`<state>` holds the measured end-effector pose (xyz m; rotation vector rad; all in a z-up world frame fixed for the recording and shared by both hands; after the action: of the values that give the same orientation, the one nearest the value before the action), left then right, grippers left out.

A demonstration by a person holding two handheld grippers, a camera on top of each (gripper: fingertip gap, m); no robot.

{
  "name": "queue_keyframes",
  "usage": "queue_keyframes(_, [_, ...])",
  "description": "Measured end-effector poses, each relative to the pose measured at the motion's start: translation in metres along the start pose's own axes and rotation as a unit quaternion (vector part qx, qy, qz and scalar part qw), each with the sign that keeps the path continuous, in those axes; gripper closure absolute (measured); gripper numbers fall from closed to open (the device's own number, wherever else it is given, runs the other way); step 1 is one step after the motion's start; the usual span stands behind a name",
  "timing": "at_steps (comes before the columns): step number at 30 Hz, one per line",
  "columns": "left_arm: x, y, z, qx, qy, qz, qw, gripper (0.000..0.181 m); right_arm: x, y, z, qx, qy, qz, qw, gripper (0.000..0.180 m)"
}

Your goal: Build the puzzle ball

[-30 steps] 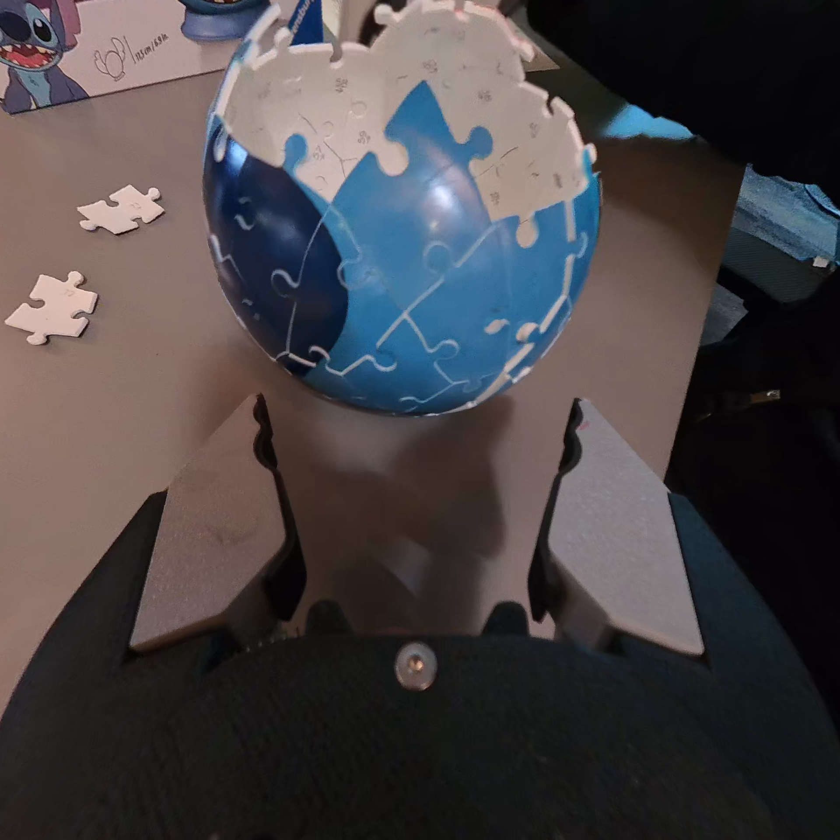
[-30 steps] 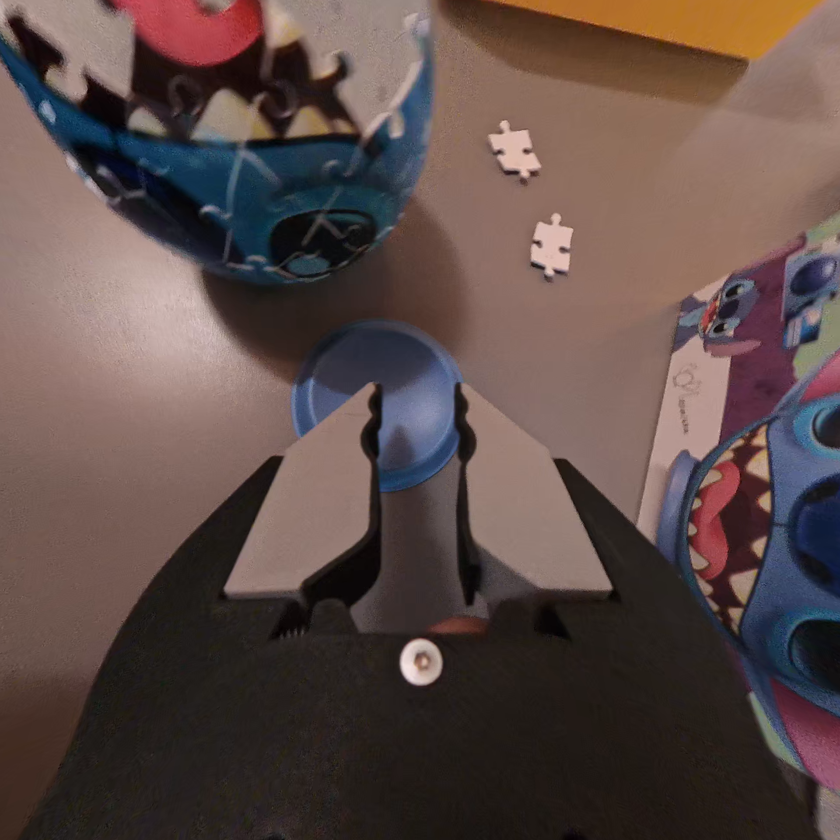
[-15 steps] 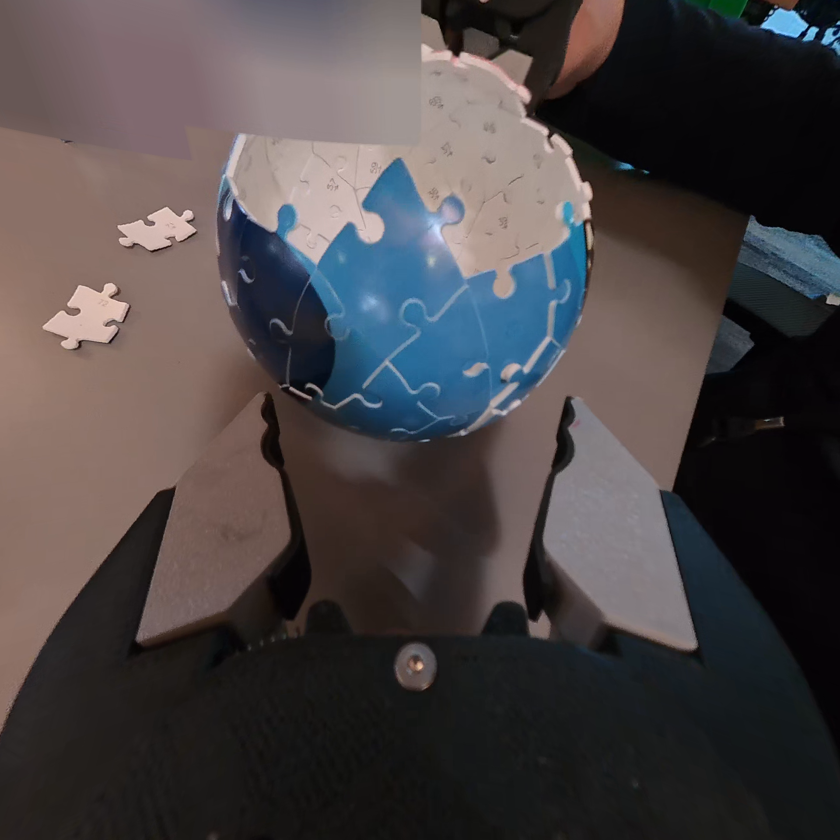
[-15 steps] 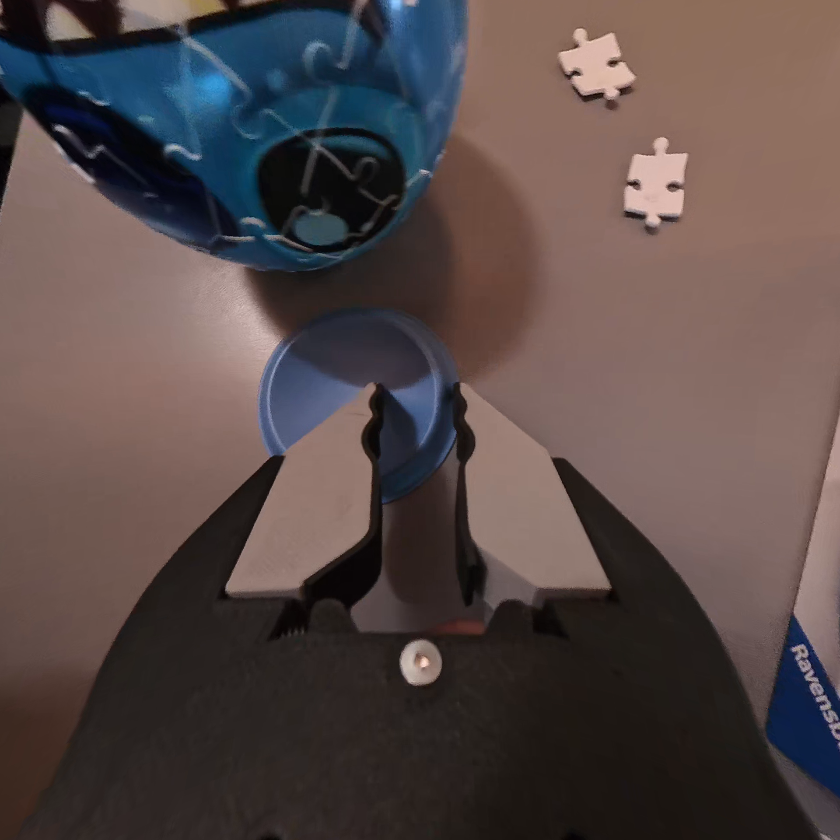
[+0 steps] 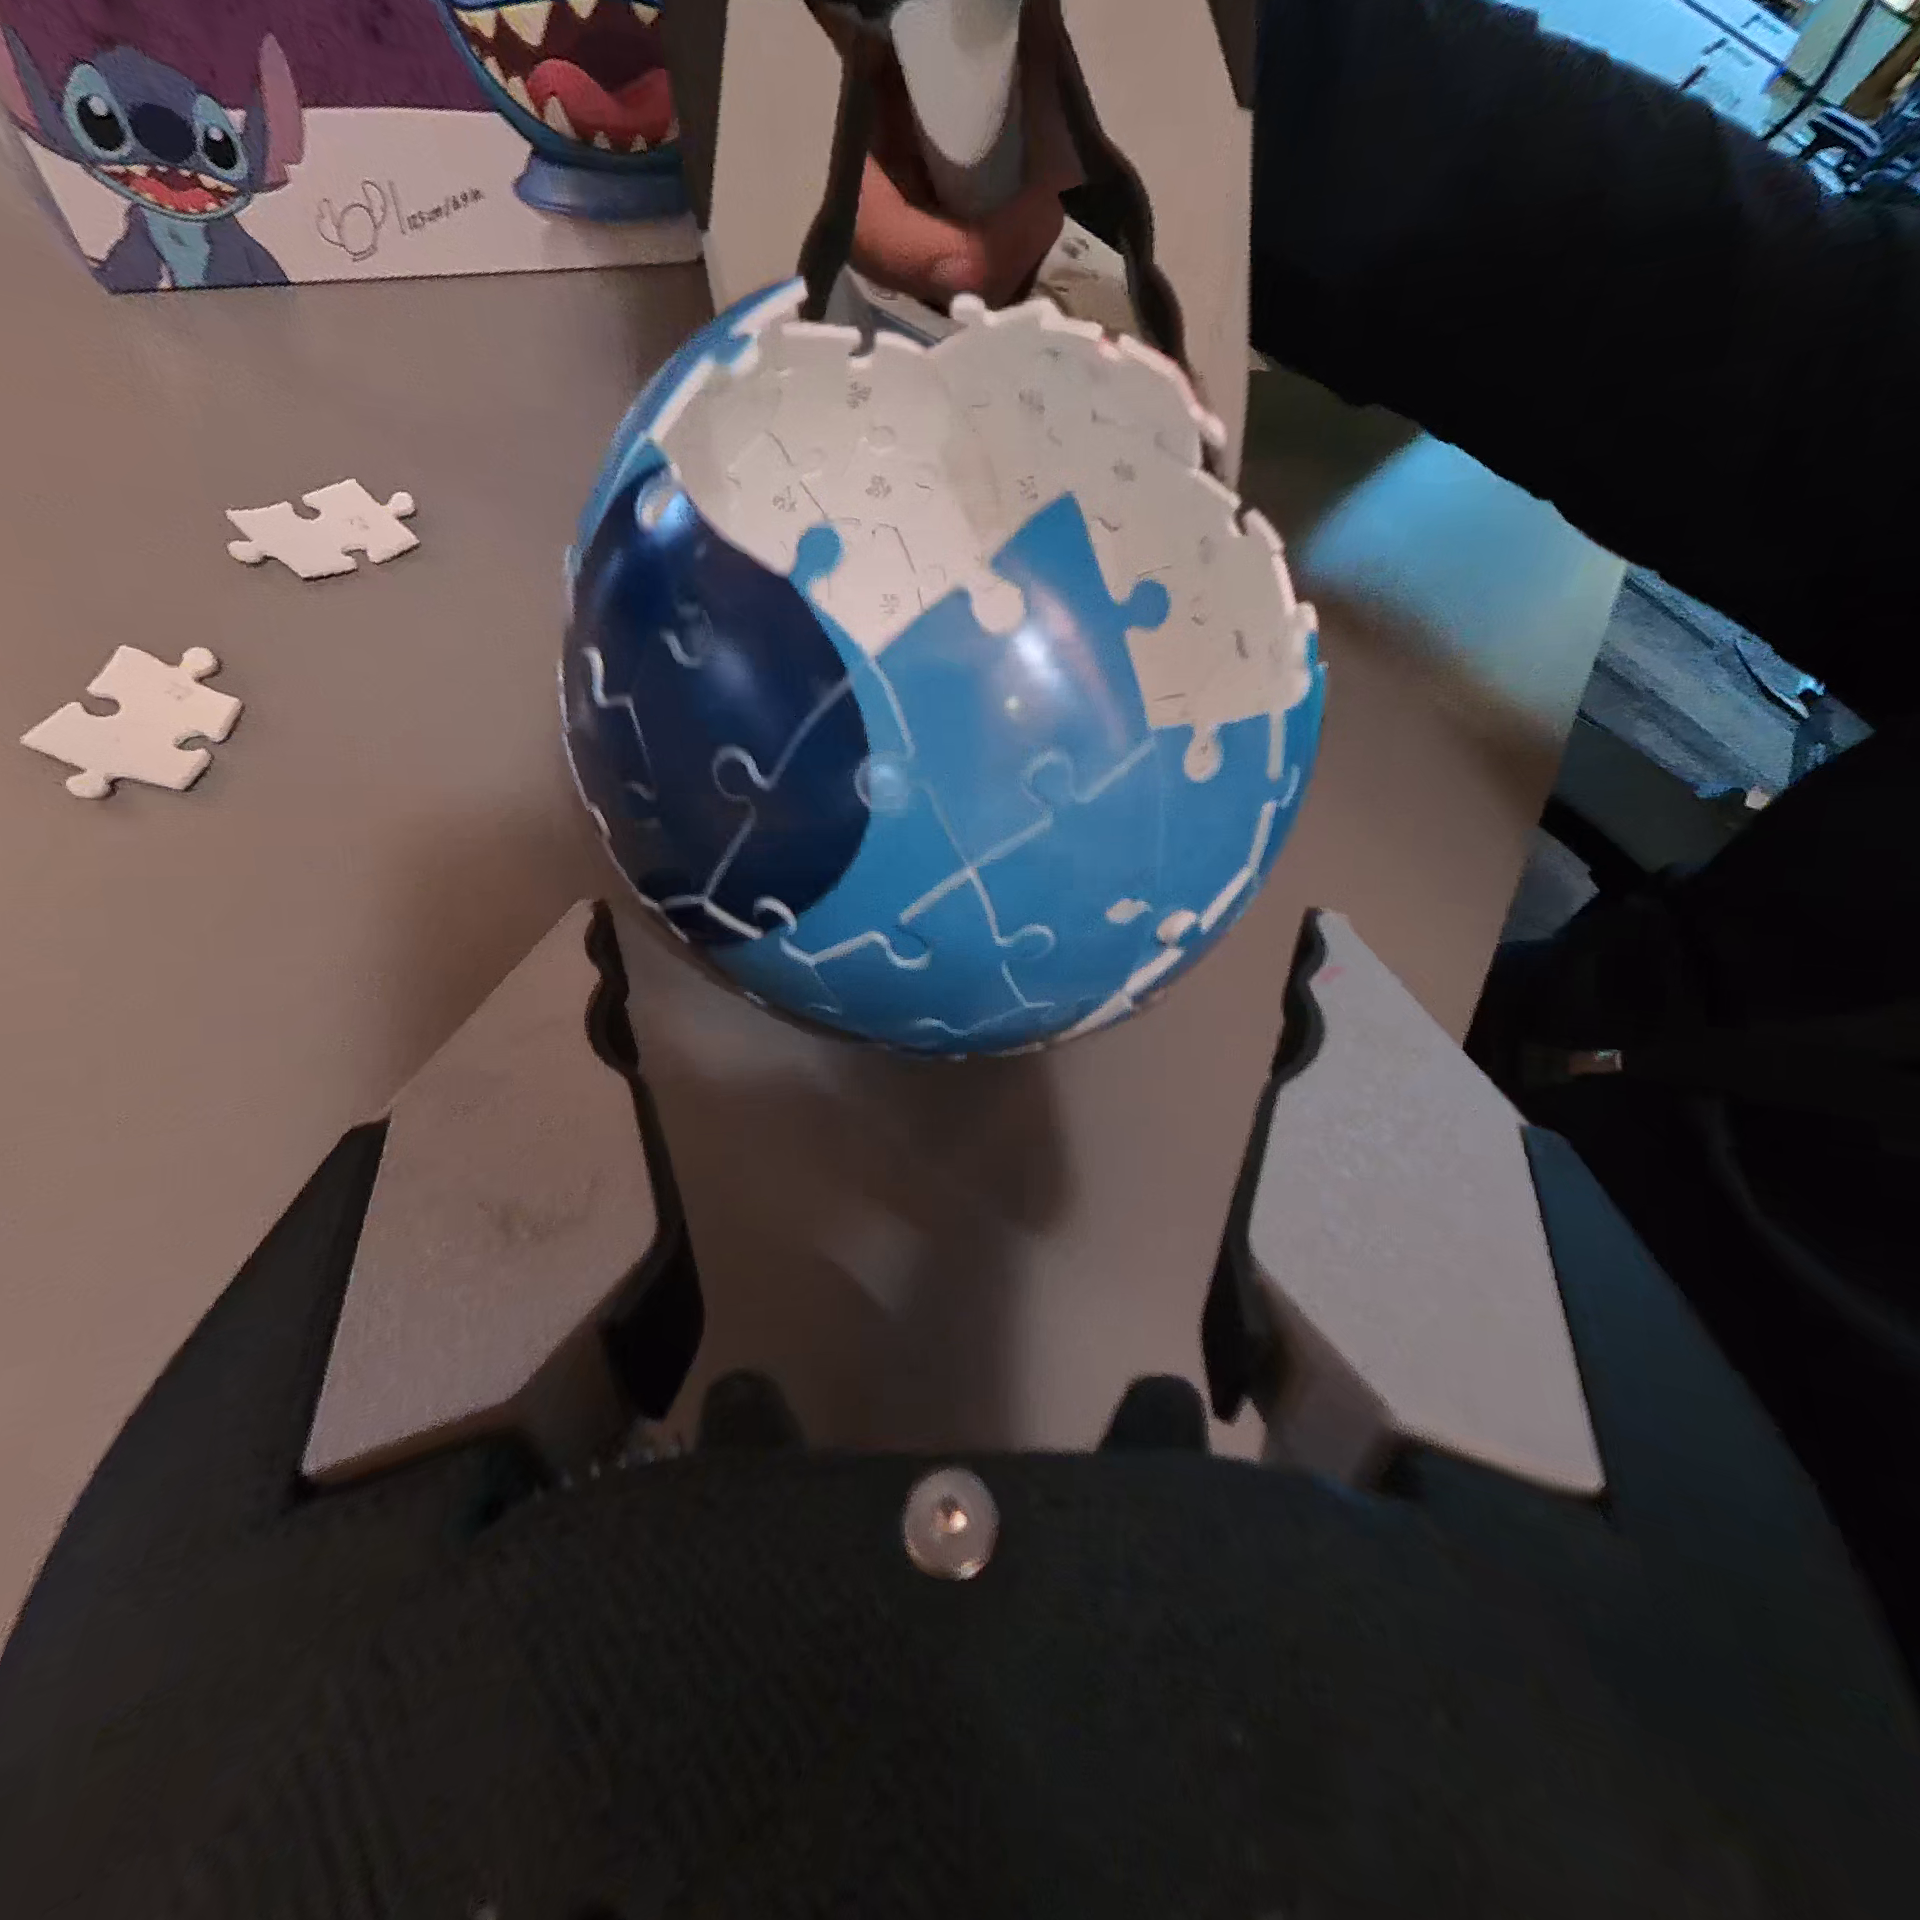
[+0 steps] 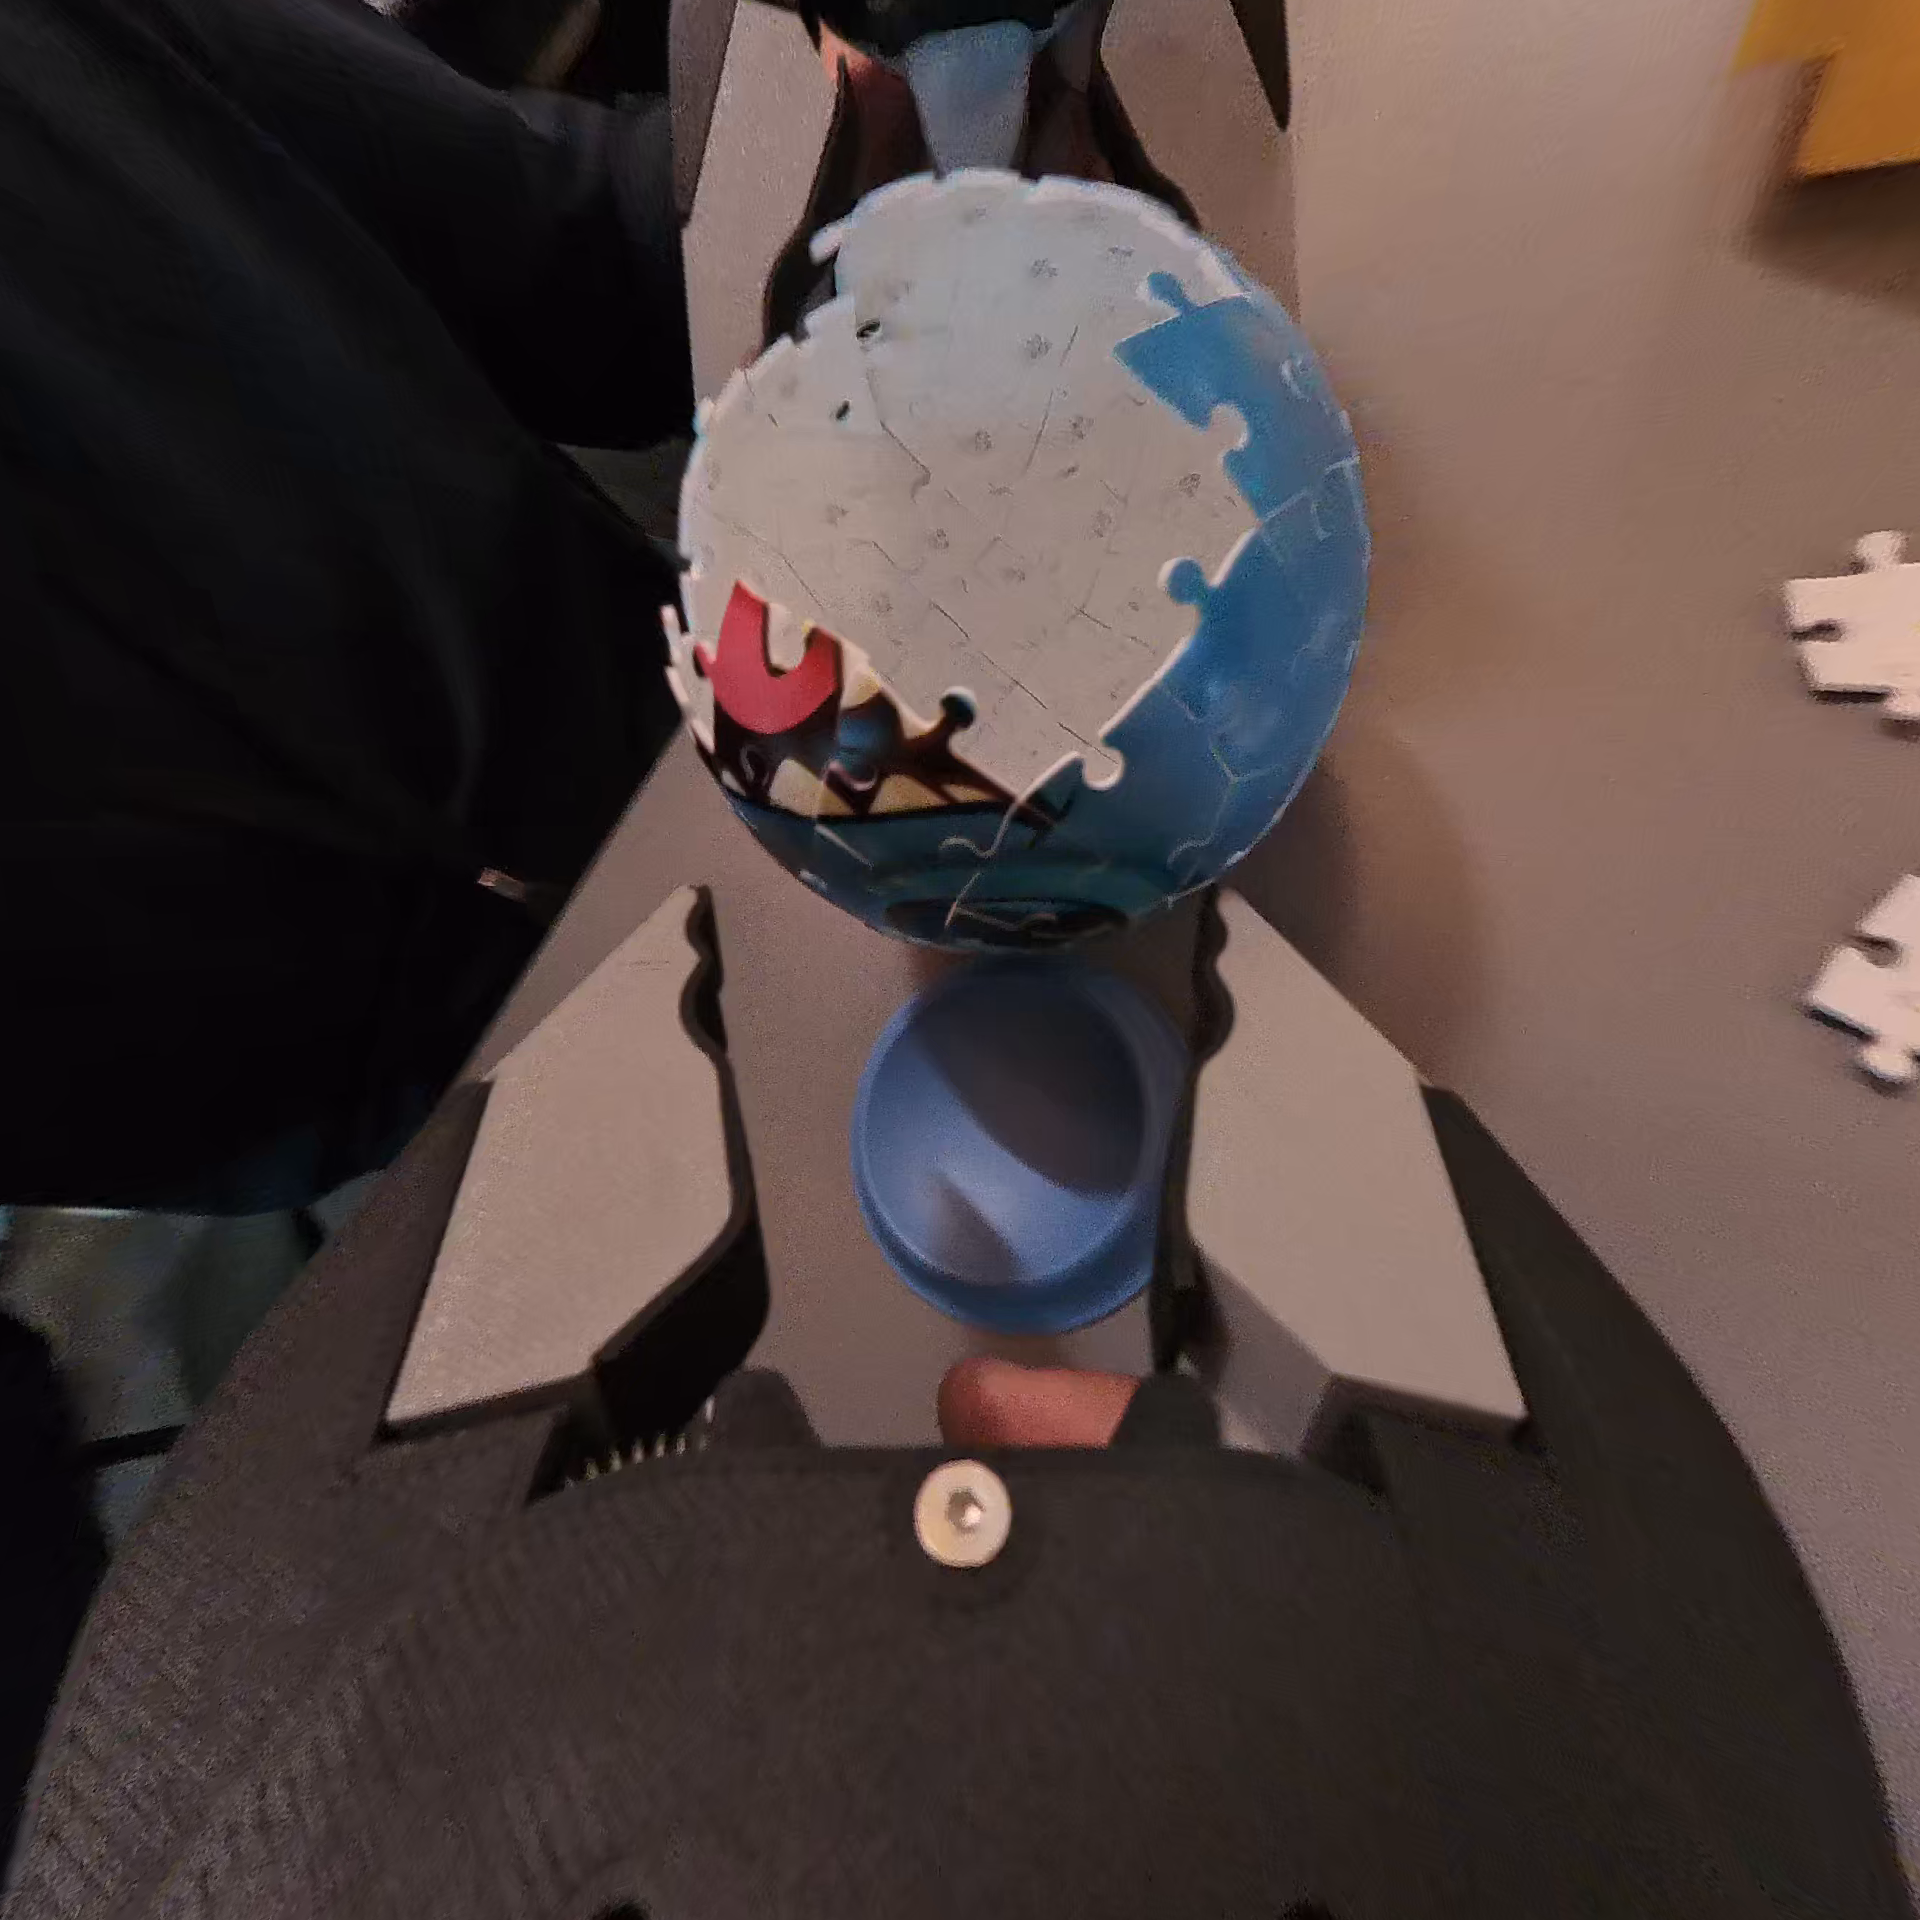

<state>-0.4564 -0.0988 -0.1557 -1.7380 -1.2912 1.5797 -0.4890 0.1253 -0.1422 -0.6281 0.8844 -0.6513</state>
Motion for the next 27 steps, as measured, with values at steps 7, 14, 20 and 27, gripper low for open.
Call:
queue_keyframes(7, [0.014, -0.002, -0.003, -0.012, 0.015, 0.017, 1.0, 0.054, 0.015, 0.0, -0.022, 0.039, -0.076, 0.007, 0.996, 0.085])
queue_keyframes(14, [0.018, -0.002, -0.011, 0.023, 0.021, 0.052, 0.998, 0.055, 0.015, 0.007, -0.006, 0.016, -0.041, -0.009, 0.999, 0.087])
queue_keyframes(20, [0.024, 0.007, -0.019, 0.047, 0.018, 0.091, 0.995, 0.057, 0.02, 0.013, 0.004, 0.008, -0.031, 0.004, 0.999, 0.1])
queue_keyframes(27, [0.021, -0.016, -0.028, 0.137, -0.024, 0.077, 0.987, 0.056, 0.008, 0.011, 0.025, -0.054, 0.045, -0.007, 0.998, 0.099])
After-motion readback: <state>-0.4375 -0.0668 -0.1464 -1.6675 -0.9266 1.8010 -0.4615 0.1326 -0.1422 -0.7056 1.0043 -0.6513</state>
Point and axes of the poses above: each gripper's, where its closed fingertips meet, x out along the fingers, y out of its underside, z = x × y across the jaws, the point moved 10 cm from there along -x, back along the fingers, and after that the axes turned 7 degrees about -y, right-handed, at the moved point
